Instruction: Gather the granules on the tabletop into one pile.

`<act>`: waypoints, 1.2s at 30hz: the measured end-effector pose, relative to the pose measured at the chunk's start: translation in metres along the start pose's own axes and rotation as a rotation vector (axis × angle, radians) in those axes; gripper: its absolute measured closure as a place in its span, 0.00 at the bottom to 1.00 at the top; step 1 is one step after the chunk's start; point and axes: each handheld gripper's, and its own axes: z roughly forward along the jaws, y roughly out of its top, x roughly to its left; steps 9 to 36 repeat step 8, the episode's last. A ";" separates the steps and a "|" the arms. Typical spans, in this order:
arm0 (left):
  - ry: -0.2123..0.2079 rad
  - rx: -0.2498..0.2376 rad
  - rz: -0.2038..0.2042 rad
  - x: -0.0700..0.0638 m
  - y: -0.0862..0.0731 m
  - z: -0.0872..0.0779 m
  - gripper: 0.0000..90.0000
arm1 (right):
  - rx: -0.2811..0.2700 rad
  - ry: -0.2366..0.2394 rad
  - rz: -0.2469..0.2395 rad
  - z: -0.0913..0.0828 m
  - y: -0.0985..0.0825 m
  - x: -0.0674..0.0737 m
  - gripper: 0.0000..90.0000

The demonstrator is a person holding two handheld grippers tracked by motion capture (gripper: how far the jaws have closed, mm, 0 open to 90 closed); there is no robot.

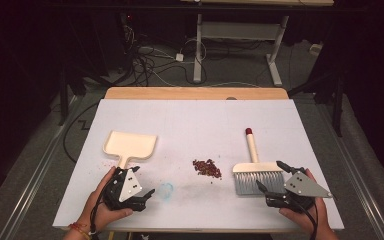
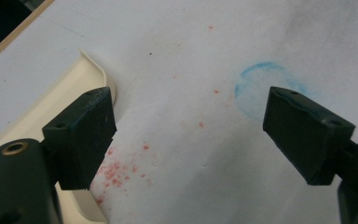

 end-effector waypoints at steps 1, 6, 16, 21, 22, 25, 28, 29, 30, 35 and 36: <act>0.000 -0.002 -0.003 0.000 0.000 0.000 0.18 | -0.001 0.000 0.001 0.000 0.000 0.000 0.19; 0.005 -0.005 -0.006 0.002 0.000 -0.001 0.18 | 0.000 -0.005 0.006 0.000 0.000 -0.001 0.19; 0.006 -0.009 -0.010 0.002 0.001 -0.001 0.18 | -0.006 -0.006 0.009 0.001 0.000 -0.002 0.19; 0.006 -0.009 -0.010 0.002 0.001 -0.001 0.18 | -0.006 -0.006 0.009 0.001 0.000 -0.002 0.19; 0.006 -0.009 -0.010 0.002 0.001 -0.001 0.18 | -0.006 -0.006 0.009 0.001 0.000 -0.002 0.19; 0.006 -0.009 -0.010 0.002 0.001 -0.001 0.18 | -0.006 -0.006 0.009 0.001 0.000 -0.002 0.19; 0.006 -0.009 -0.010 0.002 0.001 -0.001 0.18 | -0.006 -0.006 0.009 0.001 0.000 -0.002 0.19; 0.006 -0.009 -0.010 0.002 0.001 -0.001 0.18 | -0.006 -0.006 0.009 0.001 0.000 -0.002 0.19; 0.006 -0.009 -0.010 0.002 0.001 -0.001 0.18 | -0.006 -0.006 0.009 0.001 0.000 -0.002 0.19; 0.006 -0.009 -0.010 0.002 0.001 -0.001 0.18 | -0.006 -0.006 0.009 0.001 0.000 -0.002 0.19; 0.006 -0.009 -0.010 0.002 0.001 -0.001 0.18 | -0.006 -0.006 0.009 0.001 0.000 -0.002 0.19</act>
